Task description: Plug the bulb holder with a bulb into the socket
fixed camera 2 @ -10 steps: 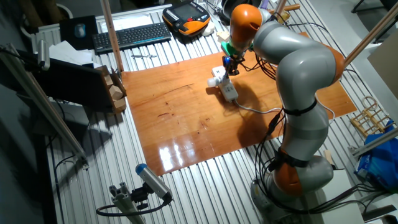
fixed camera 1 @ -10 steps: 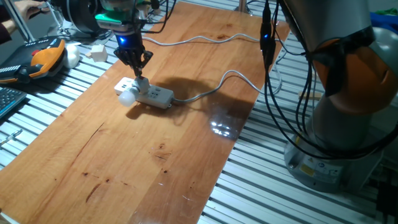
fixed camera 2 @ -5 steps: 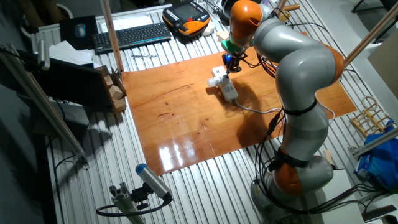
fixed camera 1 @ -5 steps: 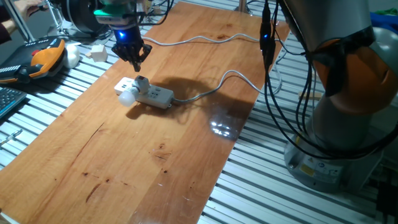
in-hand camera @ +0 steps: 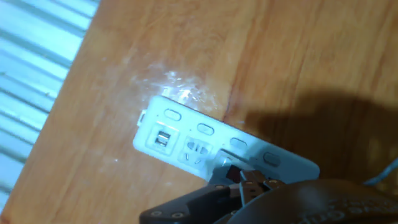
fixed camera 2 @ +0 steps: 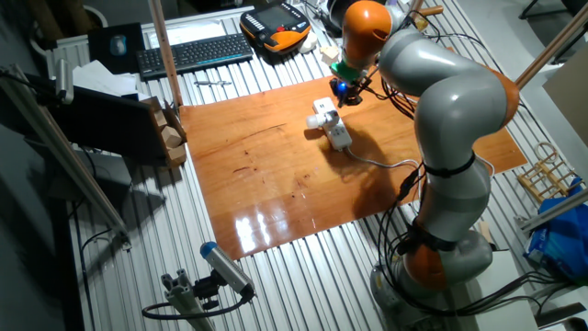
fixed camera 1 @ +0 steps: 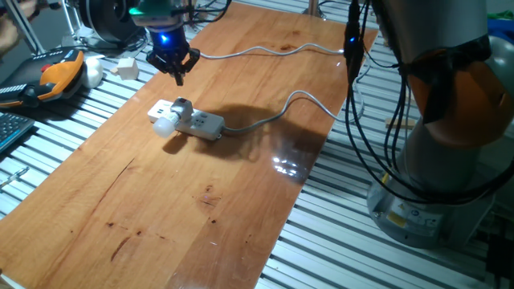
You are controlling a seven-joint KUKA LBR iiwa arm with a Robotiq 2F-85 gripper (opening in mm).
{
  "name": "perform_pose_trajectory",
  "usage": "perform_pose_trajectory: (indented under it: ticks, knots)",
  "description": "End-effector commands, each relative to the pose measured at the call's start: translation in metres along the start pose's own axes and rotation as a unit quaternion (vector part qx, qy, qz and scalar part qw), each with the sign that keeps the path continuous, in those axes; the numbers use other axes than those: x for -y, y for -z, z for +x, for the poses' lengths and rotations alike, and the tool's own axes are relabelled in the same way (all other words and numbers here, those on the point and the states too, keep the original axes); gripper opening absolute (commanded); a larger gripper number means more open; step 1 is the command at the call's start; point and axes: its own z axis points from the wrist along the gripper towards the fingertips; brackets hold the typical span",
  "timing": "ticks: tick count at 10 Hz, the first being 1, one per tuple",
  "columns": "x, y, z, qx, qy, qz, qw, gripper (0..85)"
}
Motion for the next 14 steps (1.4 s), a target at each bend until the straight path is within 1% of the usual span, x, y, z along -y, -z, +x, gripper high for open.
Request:
perform_pose_trajectory:
  ticks: [1,2,3,4,5,6,7,8,9,10,11,12,13,14]
  knots:
    - [-0.001,0.005,-0.002,-0.012,0.297,-0.020,0.9546,0.0]
    - [-0.005,0.015,-0.003,-0.018,0.339,-0.011,0.9406,0.0]
    - [-0.010,0.025,0.001,-0.016,0.362,0.000,0.9320,0.0]
    - [-0.016,0.035,0.004,0.004,0.388,0.014,0.9214,0.0]
    - [-0.021,0.048,0.005,0.004,0.402,0.014,0.9153,0.0]
    - [-0.023,0.059,0.004,0.003,0.414,0.012,0.9101,0.0]
    - [-0.024,0.065,0.003,0.005,0.426,0.004,0.9047,0.0]
    - [-0.024,0.067,0.003,0.009,0.434,-0.002,0.9007,0.0]
    - [-0.024,0.067,0.005,0.014,0.446,-0.006,0.8949,0.0]
    - [-0.024,0.066,0.007,0.015,0.467,-0.014,0.8838,0.0]
    - [-0.024,0.065,0.008,0.008,0.486,-0.021,0.8734,0.0]
    - [-0.024,0.065,0.008,0.009,0.513,-0.025,0.8581,0.0]
    - [-0.023,0.066,0.009,0.016,0.529,-0.029,0.8481,0.0]
    - [-0.022,0.065,0.010,0.019,0.535,-0.026,0.8443,0.0]
